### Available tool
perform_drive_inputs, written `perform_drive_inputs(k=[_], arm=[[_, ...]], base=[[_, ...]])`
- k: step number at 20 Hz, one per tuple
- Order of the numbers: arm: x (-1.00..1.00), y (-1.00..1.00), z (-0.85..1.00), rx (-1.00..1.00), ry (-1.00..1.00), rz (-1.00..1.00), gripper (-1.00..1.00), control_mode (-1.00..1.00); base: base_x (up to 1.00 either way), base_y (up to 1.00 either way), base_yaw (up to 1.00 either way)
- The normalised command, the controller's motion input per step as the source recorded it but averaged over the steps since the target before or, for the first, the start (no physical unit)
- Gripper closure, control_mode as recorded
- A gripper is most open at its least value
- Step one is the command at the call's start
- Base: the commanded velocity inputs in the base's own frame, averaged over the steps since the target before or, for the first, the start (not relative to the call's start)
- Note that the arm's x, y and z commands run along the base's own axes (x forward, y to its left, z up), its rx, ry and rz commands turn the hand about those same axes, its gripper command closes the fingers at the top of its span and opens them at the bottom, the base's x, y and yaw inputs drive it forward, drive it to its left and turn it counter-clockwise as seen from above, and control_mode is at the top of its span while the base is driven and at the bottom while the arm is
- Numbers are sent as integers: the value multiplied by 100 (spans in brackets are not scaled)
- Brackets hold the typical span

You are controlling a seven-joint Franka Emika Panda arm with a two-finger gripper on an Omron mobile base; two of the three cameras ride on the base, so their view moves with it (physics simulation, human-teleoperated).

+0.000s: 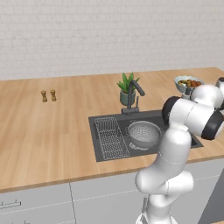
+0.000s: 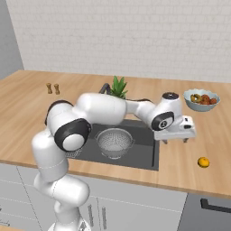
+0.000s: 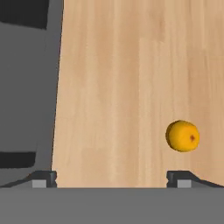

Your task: Put the colander in the sink, put the tangerine in the colander, and turn on the sink faucet and pour water over the colander.

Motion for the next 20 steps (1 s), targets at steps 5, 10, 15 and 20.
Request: perform_drive_inputs(k=[5,10,15,20], arm=[[-26,-39,0,-4,-40,-35,-100,-100],[-16,-49,0,0,-32,-29,-100,-100],[-18,-45,0,0,-31,-18,-100,-100],[-6,-20,-4,0,-34,-2,-100,-100]], base=[[0,0,0],[0,0,0],[0,0,0],[0,0,0]])
